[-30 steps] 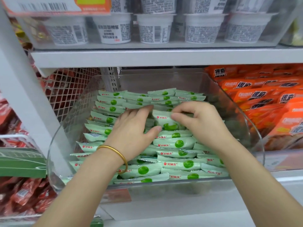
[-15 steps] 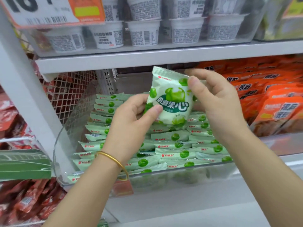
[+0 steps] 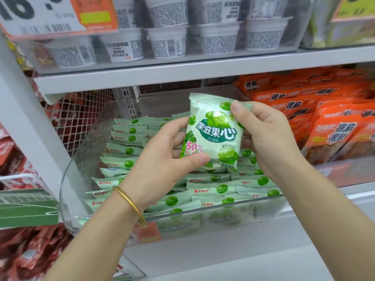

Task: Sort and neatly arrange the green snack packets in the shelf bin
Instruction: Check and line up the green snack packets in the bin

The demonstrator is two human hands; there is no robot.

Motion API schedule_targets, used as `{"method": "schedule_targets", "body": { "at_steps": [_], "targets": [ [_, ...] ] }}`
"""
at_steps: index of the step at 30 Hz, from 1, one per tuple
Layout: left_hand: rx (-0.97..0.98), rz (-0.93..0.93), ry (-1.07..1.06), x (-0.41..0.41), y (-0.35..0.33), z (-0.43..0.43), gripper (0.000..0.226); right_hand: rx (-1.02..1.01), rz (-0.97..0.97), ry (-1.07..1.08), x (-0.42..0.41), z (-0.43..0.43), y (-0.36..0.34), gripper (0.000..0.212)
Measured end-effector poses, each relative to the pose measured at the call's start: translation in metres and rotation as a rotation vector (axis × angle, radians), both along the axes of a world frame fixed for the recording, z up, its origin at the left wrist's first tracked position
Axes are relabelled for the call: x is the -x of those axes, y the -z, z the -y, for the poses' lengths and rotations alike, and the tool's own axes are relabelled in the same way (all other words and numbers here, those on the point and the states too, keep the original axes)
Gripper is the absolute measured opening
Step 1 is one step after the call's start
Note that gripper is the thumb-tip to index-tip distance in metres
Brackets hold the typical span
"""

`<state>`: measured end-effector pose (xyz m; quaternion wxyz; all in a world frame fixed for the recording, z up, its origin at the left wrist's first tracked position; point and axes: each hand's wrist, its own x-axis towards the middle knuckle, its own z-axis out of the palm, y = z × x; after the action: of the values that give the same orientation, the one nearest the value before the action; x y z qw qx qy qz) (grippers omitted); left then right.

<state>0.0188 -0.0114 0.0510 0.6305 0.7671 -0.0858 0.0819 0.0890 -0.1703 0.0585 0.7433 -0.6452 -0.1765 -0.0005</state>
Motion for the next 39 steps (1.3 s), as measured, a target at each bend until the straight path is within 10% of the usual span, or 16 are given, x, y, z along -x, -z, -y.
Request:
{"method": "schedule_targets", "body": {
  "at_steps": [10,16,23,30,39],
  "targets": [
    [-0.004,0.015,-0.035,0.001,-0.003,0.000,0.056,-0.062,-0.102,-0.014,-0.003,-0.004,0.002,0.021],
    [-0.620,0.346,-0.534,0.000,0.004,-0.001,0.047,-0.128,-0.126,-0.046,0.000,-0.005,0.001,0.017],
    [-0.800,0.341,-0.462,-0.001,0.011,0.001,0.060,-0.107,-0.060,-0.225,0.010,-0.011,0.005,0.016],
    [-0.271,0.203,-0.265,0.002,0.001,0.003,0.039,0.126,0.192,0.040,0.002,-0.006,0.011,0.013],
    [0.073,0.048,-0.010,0.005,0.000,0.003,0.083,-0.096,0.034,-0.116,0.000,-0.007,0.010,0.027]
  ]
}}
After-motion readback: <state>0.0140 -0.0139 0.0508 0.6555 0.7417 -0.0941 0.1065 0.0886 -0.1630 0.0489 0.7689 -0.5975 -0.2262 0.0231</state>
